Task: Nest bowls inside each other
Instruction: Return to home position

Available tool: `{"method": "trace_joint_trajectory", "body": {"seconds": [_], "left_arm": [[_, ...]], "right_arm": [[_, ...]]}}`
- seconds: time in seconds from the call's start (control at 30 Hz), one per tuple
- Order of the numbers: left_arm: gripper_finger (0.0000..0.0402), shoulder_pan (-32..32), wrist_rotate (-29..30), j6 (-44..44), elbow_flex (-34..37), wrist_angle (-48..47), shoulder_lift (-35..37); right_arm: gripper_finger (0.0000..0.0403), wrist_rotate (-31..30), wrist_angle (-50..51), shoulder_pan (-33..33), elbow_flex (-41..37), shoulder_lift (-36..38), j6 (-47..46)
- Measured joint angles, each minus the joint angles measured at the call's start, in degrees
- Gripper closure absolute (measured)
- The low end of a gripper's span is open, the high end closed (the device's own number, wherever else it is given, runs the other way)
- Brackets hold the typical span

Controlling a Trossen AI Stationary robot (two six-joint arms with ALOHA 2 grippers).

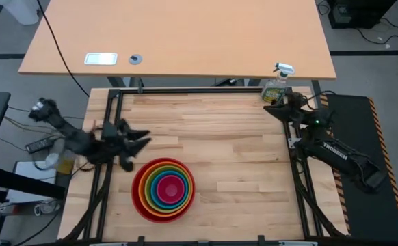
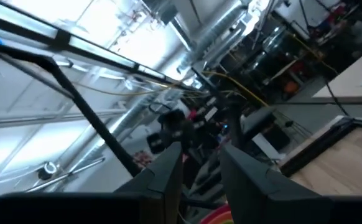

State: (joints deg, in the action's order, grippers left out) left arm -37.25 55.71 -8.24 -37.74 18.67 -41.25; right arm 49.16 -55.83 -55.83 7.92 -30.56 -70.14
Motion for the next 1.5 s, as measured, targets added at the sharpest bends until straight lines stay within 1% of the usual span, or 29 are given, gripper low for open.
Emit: {"method": "trace_joint_trajectory", "body": {"seconds": [0.13, 0.27, 0.43, 0.57, 0.63, 0.73, 0.87, 0.97, 1.17, 1.37, 1.5], "left_arm": [[0.0249, 11.39, -13.53, -8.10, 0.00, -0.57, -6.08], [0.0249, 20.78, -24.35, -12.70, 0.05, -3.68, -7.88], [0.0259, 29.58, -33.38, -14.37, 0.04, -11.77, -6.07], [0.0270, 35.91, -41.49, -16.68, 0.00, -21.30, -4.13], [0.0277, 38.79, -45.67, -16.72, 0.00, -25.50, -3.44], [0.0284, 43.16, -50.03, -16.64, 0.00, -30.53, -2.18], [0.0286, 47.98, -55.52, -16.53, 0.00, -33.25, -0.60], [0.0286, 50.22, -57.56, -16.19, 0.00, -33.88, 1.49], [0.0286, 53.01, -57.48, -15.14, 0.74, -35.93, 6.99], [0.0286, 53.42, -56.94, -19.57, 9.02, -35.14, 14.41], [0.0286, 53.42, -56.88, -24.05, 15.52, -26.71, 17.71]], "right_arm": [[0.0287, 0.70, -0.62, -3.60, 0.00, 0.92, -1.91], [0.0287, 3.66, -0.68, -6.78, 0.00, 1.83, -3.73], [0.0287, 6.53, -1.03, -9.36, 0.00, 4.10, -5.29], [0.0294, 7.24, -0.96, -10.74, -0.02, 6.00, -5.13], [0.0301, 6.87, -1.01, -11.11, -0.74, 6.65, -4.97], [0.0313, 4.96, -1.19, -11.10, -3.42, 7.19, -4.83], [0.0328, 2.55, -2.35, -10.46, -7.59, 7.32, -5.43], [0.0338, 2.20, -3.09, -10.07, -7.42, 7.28, -4.66], [0.0353, 1.51, -7.56, -10.38, -7.32, 7.38, -3.95], [0.0357, 1.25, -7.30, -10.47, -7.32, 7.33, 2.74], [0.0358, 1.34, -7.15, -10.47, -7.32, 7.33, 7.21]]}}
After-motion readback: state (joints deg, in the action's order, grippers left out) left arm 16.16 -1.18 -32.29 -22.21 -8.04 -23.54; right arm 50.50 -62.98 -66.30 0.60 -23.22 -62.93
